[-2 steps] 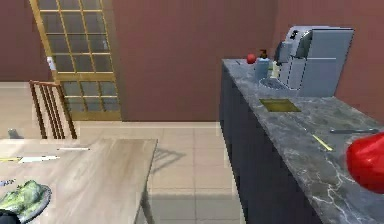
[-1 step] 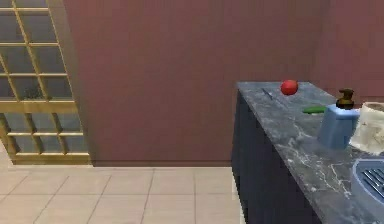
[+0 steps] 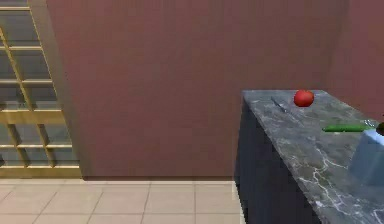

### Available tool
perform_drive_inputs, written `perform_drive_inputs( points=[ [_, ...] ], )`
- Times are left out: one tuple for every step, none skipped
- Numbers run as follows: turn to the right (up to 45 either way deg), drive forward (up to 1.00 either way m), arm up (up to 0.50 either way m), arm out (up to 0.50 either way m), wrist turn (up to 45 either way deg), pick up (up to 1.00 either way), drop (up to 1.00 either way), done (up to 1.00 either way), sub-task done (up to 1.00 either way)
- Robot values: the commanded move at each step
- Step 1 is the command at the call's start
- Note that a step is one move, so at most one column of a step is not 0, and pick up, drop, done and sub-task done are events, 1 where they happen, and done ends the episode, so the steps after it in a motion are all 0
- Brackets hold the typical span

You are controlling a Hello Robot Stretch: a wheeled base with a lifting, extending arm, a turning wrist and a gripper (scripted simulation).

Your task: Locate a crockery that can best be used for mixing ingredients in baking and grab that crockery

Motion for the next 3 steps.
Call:
perform_drive_inputs(
  points=[
    [-39.0, 0.0, 0.0, 0.0, 0.0, 0.0, 0.0, 0.0, 0.0],
    [0.0, 0.15, 0.0, 0.0, 0.0, 0.0, 0.0, 0.0, 0.0],
    [-42.0, 0.0, 0.0, 0.0, 0.0, 0.0, 0.0, 0.0, 0.0]
  ],
)
